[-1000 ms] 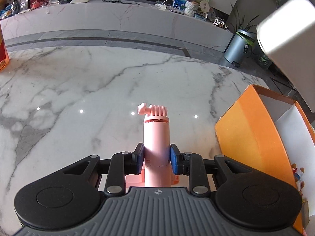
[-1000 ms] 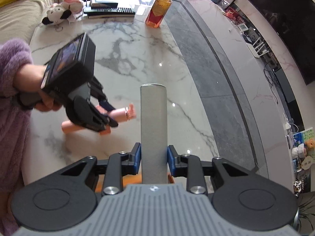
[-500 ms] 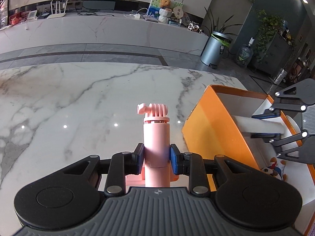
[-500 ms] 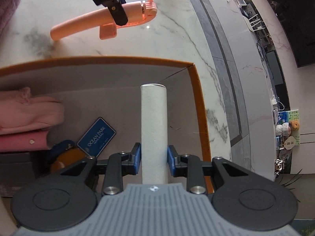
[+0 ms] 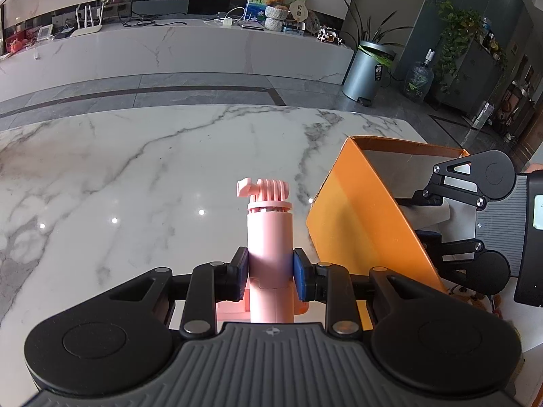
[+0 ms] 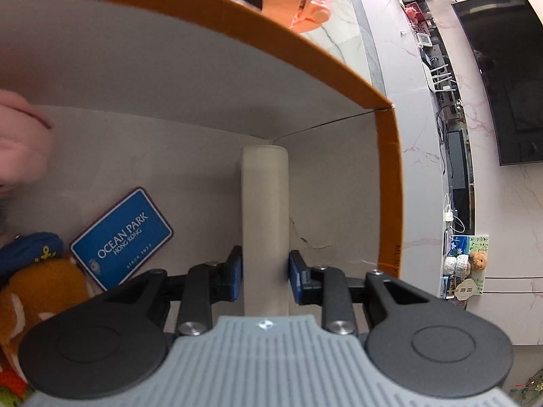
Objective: Organize objects
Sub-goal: 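Lower the white box upright into the shoebox with the right tool and release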
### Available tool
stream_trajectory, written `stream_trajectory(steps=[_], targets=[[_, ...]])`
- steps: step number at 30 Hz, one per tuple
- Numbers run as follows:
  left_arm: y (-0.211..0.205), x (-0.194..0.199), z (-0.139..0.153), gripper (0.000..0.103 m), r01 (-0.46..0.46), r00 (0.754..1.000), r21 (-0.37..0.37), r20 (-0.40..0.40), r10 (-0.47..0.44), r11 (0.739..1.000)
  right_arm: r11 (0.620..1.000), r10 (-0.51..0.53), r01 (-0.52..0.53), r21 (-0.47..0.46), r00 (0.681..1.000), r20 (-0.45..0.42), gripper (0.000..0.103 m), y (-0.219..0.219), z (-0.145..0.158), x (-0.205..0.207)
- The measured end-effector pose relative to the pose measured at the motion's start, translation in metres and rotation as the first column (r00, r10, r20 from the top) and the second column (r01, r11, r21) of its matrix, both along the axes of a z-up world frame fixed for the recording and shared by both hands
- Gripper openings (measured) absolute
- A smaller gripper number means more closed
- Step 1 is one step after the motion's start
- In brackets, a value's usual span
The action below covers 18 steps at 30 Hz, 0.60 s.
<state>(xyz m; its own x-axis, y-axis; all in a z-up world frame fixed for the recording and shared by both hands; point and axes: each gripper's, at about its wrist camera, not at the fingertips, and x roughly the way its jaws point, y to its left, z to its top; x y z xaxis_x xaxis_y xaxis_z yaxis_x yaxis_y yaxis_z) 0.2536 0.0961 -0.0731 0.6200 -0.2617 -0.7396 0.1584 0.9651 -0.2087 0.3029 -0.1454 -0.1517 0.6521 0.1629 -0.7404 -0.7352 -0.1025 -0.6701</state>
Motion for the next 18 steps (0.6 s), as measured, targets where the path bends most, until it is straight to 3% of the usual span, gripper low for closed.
stream_trajectory(steps=[5, 12, 18], targets=[[-0.001, -0.001, 0.0, 0.032, -0.003, 1.0, 0.0, 0.0, 0.003, 1.0, 0.999, -0.025, 0.025, 0.021, 0.999, -0.04, 0.036, -0.005, 0.008, 0.0], [-0.001, -0.005, 0.003, 0.032, 0.005, 1.0, 0.004, 0.011, -0.005, 1.0, 0.982, -0.151, 0.17, 0.081, 0.969, -0.197, 0.04, -0.008, 0.025, 0.009], [-0.005, -0.005, 0.01, 0.032, 0.023, 1.0, 0.025, 0.013, -0.024, 0.999, 0.981, -0.158, 0.177, 0.082, 0.967, -0.199, 0.044, -0.008, 0.021, 0.003]])
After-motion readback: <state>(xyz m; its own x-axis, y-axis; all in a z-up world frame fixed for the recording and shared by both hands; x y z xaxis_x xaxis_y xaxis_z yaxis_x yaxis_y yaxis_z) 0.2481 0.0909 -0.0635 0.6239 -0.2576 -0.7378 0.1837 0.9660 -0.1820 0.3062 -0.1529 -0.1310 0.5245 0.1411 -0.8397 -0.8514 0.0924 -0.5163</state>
